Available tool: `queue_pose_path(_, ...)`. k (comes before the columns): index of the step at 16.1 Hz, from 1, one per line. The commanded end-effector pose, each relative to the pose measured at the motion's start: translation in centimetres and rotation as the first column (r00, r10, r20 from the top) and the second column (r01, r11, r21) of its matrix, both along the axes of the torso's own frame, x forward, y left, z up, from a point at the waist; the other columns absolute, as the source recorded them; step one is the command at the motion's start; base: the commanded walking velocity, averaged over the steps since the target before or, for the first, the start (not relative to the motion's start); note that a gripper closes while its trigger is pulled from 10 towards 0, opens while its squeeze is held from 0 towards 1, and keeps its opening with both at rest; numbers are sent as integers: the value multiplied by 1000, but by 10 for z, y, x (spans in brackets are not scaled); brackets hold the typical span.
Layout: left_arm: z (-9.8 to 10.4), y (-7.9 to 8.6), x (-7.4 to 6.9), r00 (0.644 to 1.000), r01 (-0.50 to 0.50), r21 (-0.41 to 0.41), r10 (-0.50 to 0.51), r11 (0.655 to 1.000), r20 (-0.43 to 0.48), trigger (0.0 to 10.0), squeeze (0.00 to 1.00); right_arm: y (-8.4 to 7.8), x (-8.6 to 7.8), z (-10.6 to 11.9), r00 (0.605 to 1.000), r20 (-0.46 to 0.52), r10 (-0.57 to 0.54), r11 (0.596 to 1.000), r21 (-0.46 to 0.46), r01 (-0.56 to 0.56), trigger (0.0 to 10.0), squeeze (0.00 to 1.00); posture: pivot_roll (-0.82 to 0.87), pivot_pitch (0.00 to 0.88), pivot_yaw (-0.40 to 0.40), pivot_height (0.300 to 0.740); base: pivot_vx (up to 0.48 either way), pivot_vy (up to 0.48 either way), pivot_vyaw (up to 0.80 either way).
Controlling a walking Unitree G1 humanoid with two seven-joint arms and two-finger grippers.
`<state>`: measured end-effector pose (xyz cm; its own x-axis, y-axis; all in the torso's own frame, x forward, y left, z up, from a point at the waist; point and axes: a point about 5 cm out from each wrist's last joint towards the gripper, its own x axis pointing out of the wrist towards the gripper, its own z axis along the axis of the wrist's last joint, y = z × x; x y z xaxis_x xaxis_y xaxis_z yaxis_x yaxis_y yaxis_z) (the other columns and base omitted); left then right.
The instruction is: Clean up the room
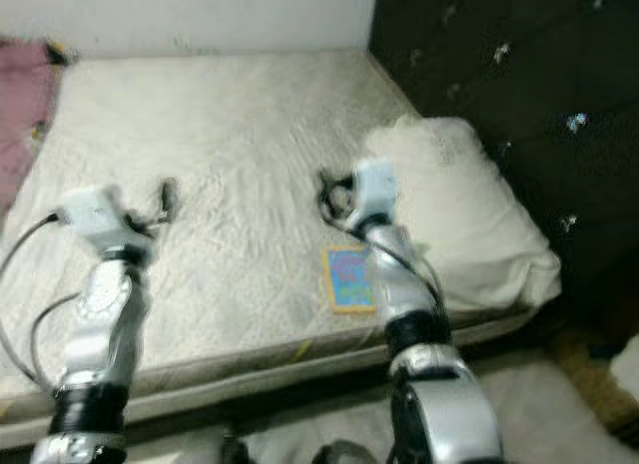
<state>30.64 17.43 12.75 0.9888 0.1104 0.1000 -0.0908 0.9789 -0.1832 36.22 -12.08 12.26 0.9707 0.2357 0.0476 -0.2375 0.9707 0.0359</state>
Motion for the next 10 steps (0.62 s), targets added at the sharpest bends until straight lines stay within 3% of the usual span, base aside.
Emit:
queue_pose_path(1, 4, 6, 1, 1000, -11, 11, 10, 1000, 14, 10000, 0, 4, 2, 5, 1000, 15, 15, 1000, 5, -16, 10000, 0, 58, 0, -44, 740, 0, 480, 0)
queue_pose_path(8, 5, 6, 2, 1000, -9, 4, 9, 1000, 17, 10000, 0, 7, 2, 5, 999, 22, 30, 999, -10, -30, 10000, 0, 58, 0, -43, 740, 0, 480, 0)
queue_pose_path(10, 5, 5, 3, 1000, -8, 5, 8, 1000, 16, 10000, 0, 7, 2, 5, 999, 22, 31, 999, -11, -31, 10000, 0, 58, 0, -43, 740, 0, 480, 528)
